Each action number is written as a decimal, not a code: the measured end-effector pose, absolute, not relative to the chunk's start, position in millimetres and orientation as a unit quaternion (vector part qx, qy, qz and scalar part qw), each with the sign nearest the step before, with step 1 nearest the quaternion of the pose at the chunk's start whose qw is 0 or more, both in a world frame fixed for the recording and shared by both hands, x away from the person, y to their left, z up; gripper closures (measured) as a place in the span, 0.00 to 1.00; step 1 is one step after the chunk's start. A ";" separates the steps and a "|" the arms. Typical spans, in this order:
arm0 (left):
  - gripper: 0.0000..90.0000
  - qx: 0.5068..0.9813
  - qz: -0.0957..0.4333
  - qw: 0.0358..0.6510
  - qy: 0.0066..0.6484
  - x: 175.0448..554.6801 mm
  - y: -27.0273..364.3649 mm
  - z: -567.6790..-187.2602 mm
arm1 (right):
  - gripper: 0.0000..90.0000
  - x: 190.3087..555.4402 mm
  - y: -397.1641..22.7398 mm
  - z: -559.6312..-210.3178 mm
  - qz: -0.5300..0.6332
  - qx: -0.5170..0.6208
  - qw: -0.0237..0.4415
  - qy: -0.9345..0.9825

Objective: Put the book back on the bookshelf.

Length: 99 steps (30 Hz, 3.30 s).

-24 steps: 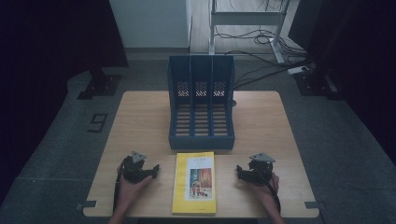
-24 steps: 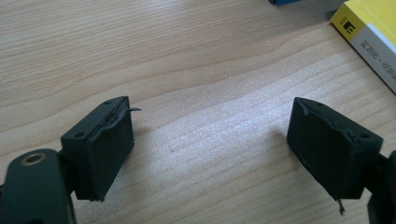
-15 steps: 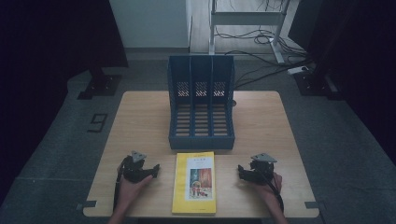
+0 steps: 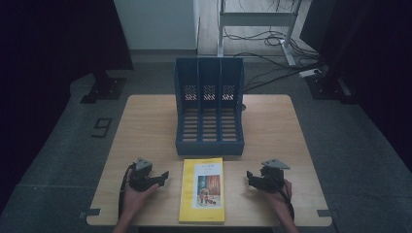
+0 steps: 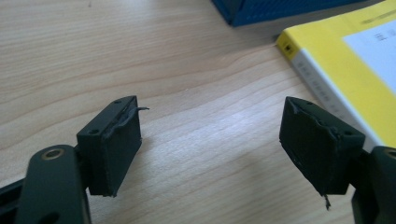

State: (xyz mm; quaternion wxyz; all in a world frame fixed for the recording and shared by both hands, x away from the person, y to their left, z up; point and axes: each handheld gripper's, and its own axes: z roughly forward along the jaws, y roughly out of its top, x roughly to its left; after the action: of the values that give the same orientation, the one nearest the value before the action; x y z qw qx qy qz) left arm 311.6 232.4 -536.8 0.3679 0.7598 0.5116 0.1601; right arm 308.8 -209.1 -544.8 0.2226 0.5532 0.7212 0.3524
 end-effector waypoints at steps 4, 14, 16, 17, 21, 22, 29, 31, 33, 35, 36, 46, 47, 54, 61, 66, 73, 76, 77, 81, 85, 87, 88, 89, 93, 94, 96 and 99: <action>0.23 0.751 0.151 0.387 0.513 309.7 237.5 -533.1 | 0.18 306.1 -200.1 -536.8 0.364 0.538 0.228 0.725; 0.30 0.712 0.151 0.474 0.496 296.4 243.1 -507.4 | 0.19 300.4 -171.2 -524.7 0.382 0.513 0.208 0.740; 0.29 0.714 0.153 0.470 0.495 295.8 241.6 -507.2 | 0.20 300.6 -169.3 -524.5 0.384 0.512 0.205 0.740; 0.29 0.717 0.150 0.466 0.496 296.0 240.4 -508.4 | 0.20 301.2 -163.3 -524.6 0.389 0.508 0.201 0.742; 0.30 0.720 0.144 0.462 0.498 296.7 239.3 -510.8 | 0.20 300.1 -156.2 -525.6 0.392 0.499 0.196 0.748; 0.30 0.721 0.140 0.457 0.501 297.0 238.3 -512.4 | 0.20 299.4 -154.4 -525.9 0.393 0.496 0.193 0.749; 0.33 0.723 0.136 0.460 0.497 293.7 233.0 -512.1 | 0.22 296.7 -146.1 -525.1 0.401 0.482 0.187 0.756; 0.33 0.732 0.127 0.454 0.492 292.9 228.0 -513.7 | 0.22 295.9 -143.4 -524.9 0.403 0.478 0.186 0.758; 0.33 0.735 0.125 0.453 0.490 292.8 225.5 -514.6 | 0.22 295.3 -141.7 -524.8 0.405 0.477 0.185 0.758; 0.33 0.741 0.115 0.449 0.485 292.8 219.9 -516.5 | 0.22 293.7 -137.9 -524.3 0.407 0.472 0.182 0.760; 0.34 0.744 0.114 0.447 0.484 292.6 217.5 -517.4 | 0.22 293.4 -136.6 -524.2 0.409 0.471 0.181 0.760; 0.34 0.766 0.090 0.437 0.463 289.8 193.9 -524.3 | 0.23 293.4 -124.4 -528.3 0.412 0.464 0.168 0.766; 0.34 0.769 0.090 0.434 0.460 289.5 191.6 -525.3 | 0.23 293.6 -123.4 -528.6 0.413 0.463 0.167 0.766; 0.33 0.781 0.081 0.423 0.453 289.8 181.1 -532.2 | 0.23 292.9 -117.4 -531.2 0.412 0.458 0.163 0.770; 0.33 0.788 0.073 0.417 0.447 288.4 175.0 -535.9 | 0.24 292.6 -111.8 -535.5 0.412 0.454 0.157 0.775; 0.33 0.798 0.063 0.408 0.440 288.1 166.5 -540.4 | 0.24 293.3 -106.9 -538.7 0.409 0.451 0.153 0.778; 0.33 0.803 0.054 0.404 0.435 286.8 158.2 -544.4 | 0.25 293.3 -102.4 -540.1 0.409 0.448 0.151 0.781; 0.34 0.802 0.058 0.404 0.437 286.7 157.7 -544.6 | 0.26 293.1 -100.2 -541.3 0.411 0.444 0.148 0.782; 0.34 0.802 0.060 0.403 0.437 286.4 157.5 -544.6 | 0.26 293.1 -99.5 -541.6 0.411 0.444 0.149 0.782; 0.35 0.802 0.064 0.403 0.437 285.4 156.8 -544.8 | 0.28 293.7 -96.1 -543.3 0.409 0.442 0.143 0.785; 0.35 0.803 0.065 0.401 0.436 285.5 156.7 -544.7 | 0.28 295.1 -92.5 -545.7 0.409 0.446 0.140 0.784; 0.35 0.803 0.066 0.401 0.436 285.4 156.6 -544.7 | 0.28 295.5 -92.5 -545.8 0.410 0.447 0.138 0.783; 0.35 0.803 0.066 0.401 0.436 285.4 156.6 -544.7 | 0.28 296.1 -92.6 -545.9 0.410 0.448 0.137 0.783; 0.35 0.803 0.066 0.400 0.436 285.5 156.6 -544.6 | 0.28 296.5 -92.4 -545.8 0.409 0.450 0.137 0.782; 0.35 0.803 0.066 0.400 0.436 285.4 156.5 -544.6 | 0.31 296.1 -91.1 -544.1 0.405 0.456 0.140 0.780; 0.35 0.803 0.066 0.400 0.436 285.5 156.5 -544.6 | 0.32 296.1 -91.3 -543.8 0.405 0.456 0.140 0.780; 0.35 0.804 0.065 0.400 0.436 285.6 156.6 -544.6 | 0.32 296.3 -92.1 -543.3 0.407 0.457 0.137 0.779; 0.35 0.803 0.066 0.401 0.436 285.3 156.5 -544.9 | 0.33 296.3 -92.3 -542.5 0.407 0.462 0.135 0.776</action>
State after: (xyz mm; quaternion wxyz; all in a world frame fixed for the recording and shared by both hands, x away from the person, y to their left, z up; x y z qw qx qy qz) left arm 285.3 156.5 -544.9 0.4014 0.8029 0.4358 0.0660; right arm 296.3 -92.3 -542.5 0.1347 0.4621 0.7762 0.4072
